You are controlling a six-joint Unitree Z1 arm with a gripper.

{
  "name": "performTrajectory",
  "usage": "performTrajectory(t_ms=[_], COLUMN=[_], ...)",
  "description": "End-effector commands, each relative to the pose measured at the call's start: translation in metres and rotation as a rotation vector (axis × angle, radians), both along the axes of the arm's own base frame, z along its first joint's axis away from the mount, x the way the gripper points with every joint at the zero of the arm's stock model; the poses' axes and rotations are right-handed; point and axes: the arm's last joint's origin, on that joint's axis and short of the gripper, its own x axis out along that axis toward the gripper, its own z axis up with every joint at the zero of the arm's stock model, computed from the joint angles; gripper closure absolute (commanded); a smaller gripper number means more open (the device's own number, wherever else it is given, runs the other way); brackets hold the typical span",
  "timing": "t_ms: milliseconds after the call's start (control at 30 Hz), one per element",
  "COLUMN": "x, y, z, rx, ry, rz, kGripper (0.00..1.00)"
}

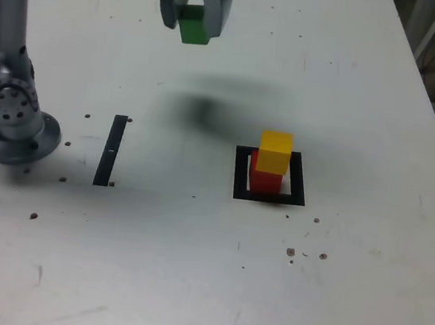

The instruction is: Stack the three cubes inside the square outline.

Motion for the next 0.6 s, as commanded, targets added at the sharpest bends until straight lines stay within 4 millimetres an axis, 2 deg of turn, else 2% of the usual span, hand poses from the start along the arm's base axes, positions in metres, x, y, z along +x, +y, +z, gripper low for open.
performTrajectory(t_ms=[0, 300, 567], x=[0.004, 0.031, 0.052], y=[-0.011, -0.056, -0.091], z=[0.005, 0.018, 0.015], rx=[-0.002, -0.031, -0.074], ry=[-0.001, 0.006, 0.005], rz=[-0.014, -0.091, -0.079], kGripper=[0.67, 0.67, 0.67])
